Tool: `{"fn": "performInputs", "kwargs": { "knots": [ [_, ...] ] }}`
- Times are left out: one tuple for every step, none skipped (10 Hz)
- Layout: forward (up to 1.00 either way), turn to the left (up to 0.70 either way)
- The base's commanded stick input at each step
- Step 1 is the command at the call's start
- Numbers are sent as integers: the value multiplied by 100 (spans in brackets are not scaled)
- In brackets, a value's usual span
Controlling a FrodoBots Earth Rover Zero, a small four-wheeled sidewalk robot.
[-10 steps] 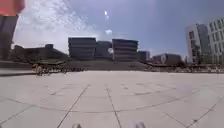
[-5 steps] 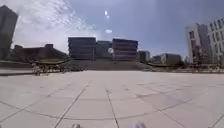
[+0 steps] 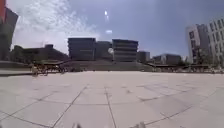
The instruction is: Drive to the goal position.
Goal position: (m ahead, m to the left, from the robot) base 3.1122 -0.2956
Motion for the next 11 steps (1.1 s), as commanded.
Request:
{"fn": "performInputs", "kwargs": {
  "knots": [
    [45,3],
    [45,3],
    [45,3],
    [45,3],
    [45,3],
    [45,3],
    [45,3],
    [45,3],
    [45,3],
    [45,3],
    [45,3]
  ]
}}
